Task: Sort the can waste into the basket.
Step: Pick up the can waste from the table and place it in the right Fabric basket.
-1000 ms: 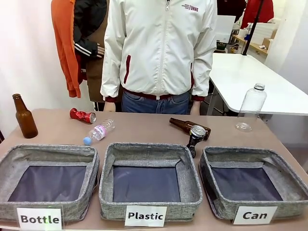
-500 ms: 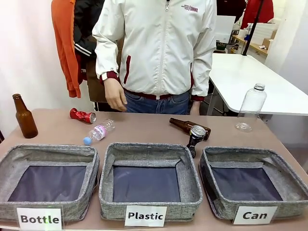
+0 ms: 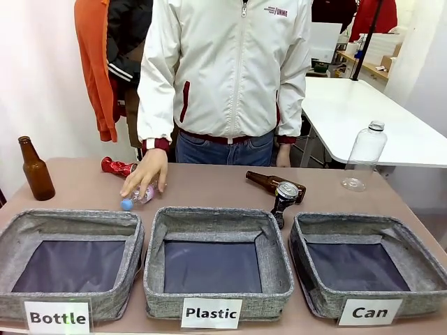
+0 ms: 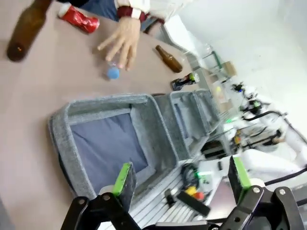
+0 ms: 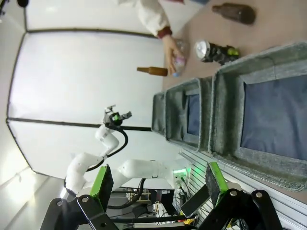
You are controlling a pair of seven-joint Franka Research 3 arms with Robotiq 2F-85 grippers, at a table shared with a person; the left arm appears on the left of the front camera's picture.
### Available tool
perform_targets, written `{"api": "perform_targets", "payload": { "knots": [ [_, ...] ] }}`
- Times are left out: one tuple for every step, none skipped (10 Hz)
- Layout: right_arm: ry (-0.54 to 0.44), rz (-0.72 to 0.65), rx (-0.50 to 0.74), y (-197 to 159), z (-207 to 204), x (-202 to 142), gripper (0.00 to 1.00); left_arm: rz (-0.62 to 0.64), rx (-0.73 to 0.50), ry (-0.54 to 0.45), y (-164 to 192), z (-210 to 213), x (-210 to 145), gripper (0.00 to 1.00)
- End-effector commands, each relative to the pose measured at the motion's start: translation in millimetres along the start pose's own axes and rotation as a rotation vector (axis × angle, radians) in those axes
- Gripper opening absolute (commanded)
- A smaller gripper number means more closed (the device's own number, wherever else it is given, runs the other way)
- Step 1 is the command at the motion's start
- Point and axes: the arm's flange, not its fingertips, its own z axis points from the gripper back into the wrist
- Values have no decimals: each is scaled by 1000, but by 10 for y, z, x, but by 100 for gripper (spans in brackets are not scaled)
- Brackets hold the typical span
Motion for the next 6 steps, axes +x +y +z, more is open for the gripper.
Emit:
{"api": "perform_targets", "payload": {
  "knots": [
    [-9, 25, 23, 21, 10, 39, 100, -87, 190, 147, -311, -304, 480, 100],
    [-9, 25, 23, 21, 10, 39, 100, -112, 262, 179, -407, -504, 786, 100],
    [-9, 25, 23, 21, 10, 39, 100, -128, 314, 227, -456, -681, 1016, 100],
    [-9, 25, 23, 21, 10, 39, 100, -134, 392, 246, -469, -937, 1232, 100],
    [-9, 25, 23, 21, 10, 39, 100, -148, 457, 255, -459, -1176, 1362, 100],
    [-9, 25, 23, 21, 10, 39, 100, -147, 495, 279, -432, -1362, 1431, 100]
  ]
}}
